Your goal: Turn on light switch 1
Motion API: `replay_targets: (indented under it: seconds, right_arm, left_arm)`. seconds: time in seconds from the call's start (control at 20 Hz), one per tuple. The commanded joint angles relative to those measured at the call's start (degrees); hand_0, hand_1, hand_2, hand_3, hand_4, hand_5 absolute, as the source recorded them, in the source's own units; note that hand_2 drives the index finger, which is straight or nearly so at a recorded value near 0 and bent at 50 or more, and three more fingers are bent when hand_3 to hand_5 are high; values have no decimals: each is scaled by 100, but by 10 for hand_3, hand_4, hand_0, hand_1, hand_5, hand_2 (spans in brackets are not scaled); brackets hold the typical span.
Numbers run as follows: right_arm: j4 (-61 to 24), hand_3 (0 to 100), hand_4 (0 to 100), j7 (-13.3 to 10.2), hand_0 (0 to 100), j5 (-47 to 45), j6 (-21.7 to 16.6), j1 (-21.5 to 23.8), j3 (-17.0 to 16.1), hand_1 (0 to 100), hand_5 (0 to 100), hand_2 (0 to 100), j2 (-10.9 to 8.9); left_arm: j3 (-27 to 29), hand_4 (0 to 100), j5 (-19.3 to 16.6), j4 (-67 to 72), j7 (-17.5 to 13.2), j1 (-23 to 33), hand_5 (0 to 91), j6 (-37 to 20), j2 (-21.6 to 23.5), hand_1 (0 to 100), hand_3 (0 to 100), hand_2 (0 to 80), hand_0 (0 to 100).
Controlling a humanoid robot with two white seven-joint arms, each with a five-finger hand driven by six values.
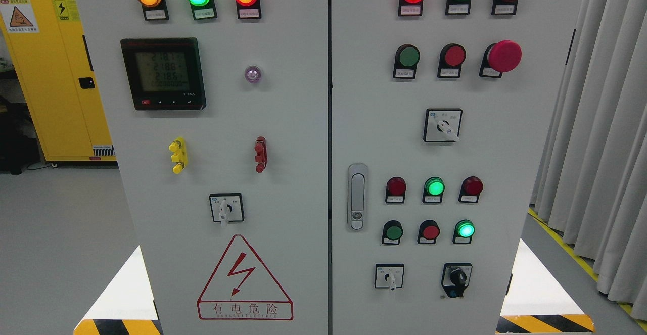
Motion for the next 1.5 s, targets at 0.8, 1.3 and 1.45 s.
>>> replay_targets:
  seconds: [0.8,1.3,1.45]
  right_arm:
    - [0,0,0,-5,0,-167,5,0,0,500,0,40,0]
    - [0,0,0,-5,0,-167,5,0,0,500,0,40,0]
    - [0,0,0,-5,0,-167,5,0,0,500,0,40,0]
  left_arm:
    - [246,0,-28,-1824,497,307,0,-149,140,230,0,0,332]
    - [1002,343,-72,-5410,595,1089,27,-580,220,280,304,21,332]
    - [1046,461,-72,-6772,647,1396,124,-580,220,308,396,119,350]
